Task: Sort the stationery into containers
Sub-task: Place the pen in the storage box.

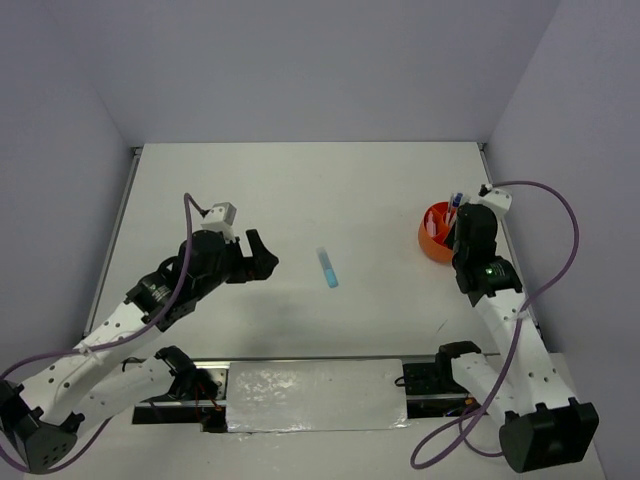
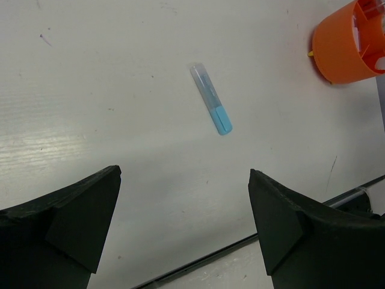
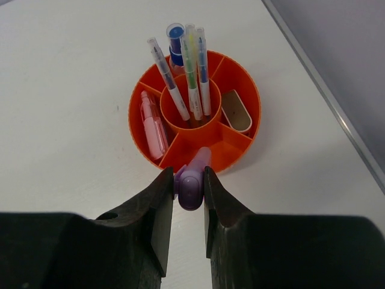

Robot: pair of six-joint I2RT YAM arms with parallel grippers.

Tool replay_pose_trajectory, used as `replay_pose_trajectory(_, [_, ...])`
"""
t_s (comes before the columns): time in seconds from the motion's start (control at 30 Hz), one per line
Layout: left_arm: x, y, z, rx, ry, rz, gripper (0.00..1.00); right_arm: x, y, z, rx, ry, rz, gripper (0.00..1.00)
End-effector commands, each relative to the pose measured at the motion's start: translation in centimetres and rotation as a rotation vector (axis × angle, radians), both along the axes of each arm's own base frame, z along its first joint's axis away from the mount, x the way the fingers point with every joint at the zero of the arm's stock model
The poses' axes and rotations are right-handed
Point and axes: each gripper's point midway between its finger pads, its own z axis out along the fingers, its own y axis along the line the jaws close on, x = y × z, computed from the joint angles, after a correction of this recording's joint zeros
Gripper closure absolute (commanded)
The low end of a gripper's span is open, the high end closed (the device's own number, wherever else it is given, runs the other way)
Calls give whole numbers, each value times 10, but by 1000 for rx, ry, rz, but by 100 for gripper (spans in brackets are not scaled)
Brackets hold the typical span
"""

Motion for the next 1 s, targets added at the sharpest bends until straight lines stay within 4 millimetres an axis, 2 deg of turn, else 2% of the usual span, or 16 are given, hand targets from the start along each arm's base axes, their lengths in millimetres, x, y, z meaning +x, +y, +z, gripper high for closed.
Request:
replay_pose_trajectory(0.0, [5,-10,6,-7,-33,-46,1,21,0,15,7,-46,41,100])
replay_pose_trajectory(0.3, [11,-19,2,4,-20,-70,1,39,-3,-6,18,12,65,98])
replay_pose_trajectory(0.33, [12,-20,-1,8,-11,-70,1,40,0,-8,24,17,81,90])
replay_pose_trajectory(0.4, [15,-23,0,2,-14,-72,1,43,4,-8,35,17,101,57])
replay_pose_trajectory(0.47, [19,-28,-2,3,-2,-78,1,46,8,-6,45,19,120,45])
replay_pose_trajectory(0.5, [21,-31,-3,4,5,-80,1,46,7,-5,46,23,120,28])
replay_pose_trajectory(0.53, [24,-35,-10,15,25,-83,1,47,9,-2,49,22,127,22])
replay_pose_trajectory(0.57, [27,-38,-9,8,31,-82,1,48,11,4,51,15,138,8])
replay_pose_trajectory(0.6, [29,-42,-12,13,46,-82,1,48,12,10,51,5,143,0])
replay_pose_trajectory(0.63, [33,-46,-24,32,78,-79,1,45,11,12,49,12,144,0])
replay_pose_trajectory(0.7, [40,-52,-27,37,103,-42,1,40,13,33,52,-40,153,0])
replay_pose_trajectory(0.8, [45,-77,-44,79,150,-35,1,26,24,59,83,-111,205,0])
replay_pose_trajectory(0.83, [48,-85,-61,106,195,-20,1,20,27,63,92,-117,223,0])
replay_pose_trajectory(0.87, [54,-92,-58,104,194,-6,1,12,31,74,103,-155,241,0])
replay_pose_trajectory(0.9, [54,-100,-76,135,230,-7,1,8,37,77,113,-165,271,0])
replay_pose_trajectory(0.97, [60,-112,-81,134,255,20,1,-3,42,79,123,-165,297,0])
